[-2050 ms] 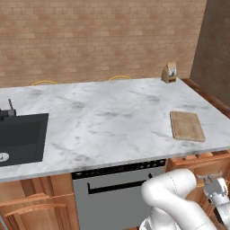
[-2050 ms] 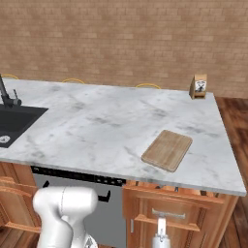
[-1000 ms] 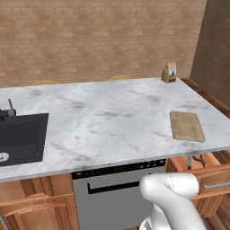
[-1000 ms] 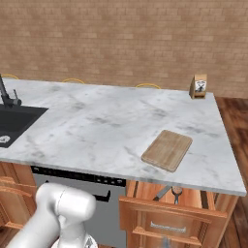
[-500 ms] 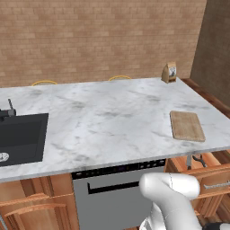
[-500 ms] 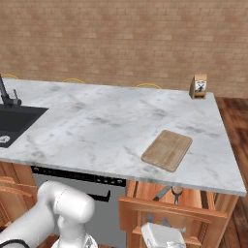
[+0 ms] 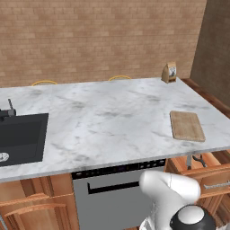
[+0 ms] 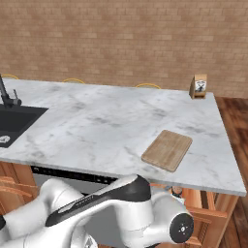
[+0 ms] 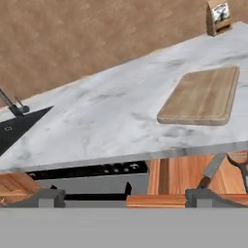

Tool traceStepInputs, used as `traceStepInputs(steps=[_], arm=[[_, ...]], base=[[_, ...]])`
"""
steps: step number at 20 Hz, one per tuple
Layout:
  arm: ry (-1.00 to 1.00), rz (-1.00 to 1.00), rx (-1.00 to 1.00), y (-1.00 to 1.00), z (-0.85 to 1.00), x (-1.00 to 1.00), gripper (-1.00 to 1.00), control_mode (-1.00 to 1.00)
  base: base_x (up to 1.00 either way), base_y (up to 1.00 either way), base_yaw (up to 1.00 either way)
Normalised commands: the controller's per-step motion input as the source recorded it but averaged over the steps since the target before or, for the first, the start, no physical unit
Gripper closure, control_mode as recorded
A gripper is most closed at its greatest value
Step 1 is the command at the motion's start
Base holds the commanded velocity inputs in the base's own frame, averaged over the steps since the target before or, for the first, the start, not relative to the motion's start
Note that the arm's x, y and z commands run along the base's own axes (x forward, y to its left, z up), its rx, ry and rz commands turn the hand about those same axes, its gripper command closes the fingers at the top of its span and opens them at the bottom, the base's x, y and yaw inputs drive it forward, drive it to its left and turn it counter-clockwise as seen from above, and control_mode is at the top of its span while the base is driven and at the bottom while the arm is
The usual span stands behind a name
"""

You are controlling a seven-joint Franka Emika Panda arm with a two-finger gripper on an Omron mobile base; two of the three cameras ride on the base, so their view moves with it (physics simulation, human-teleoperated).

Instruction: Open the drawer on the right and place the cutting tools on the cutting board.

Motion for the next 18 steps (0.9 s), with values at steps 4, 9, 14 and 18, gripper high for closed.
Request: traceStepInputs(steps=[4,9,14,18], arm=[[0.63,-0.01,-0.38,0.43,0.08,0.42,-1.0,-1.0],[0.44,-0.07,-0.09,0.17,-0.07,0.24,-1.0,-1.0],[0.22,-0.04,0.0,0.05,-0.1,0.17,-1.0,-1.0],[0.1,0.0,-0.03,0.0,-0.19,0.3,-1.0,-1.0]], base=[[0.0,0.0,0.0],[0.0,0.0,0.0],[0.0,0.0,0.0],[0.0,0.0,0.0]])
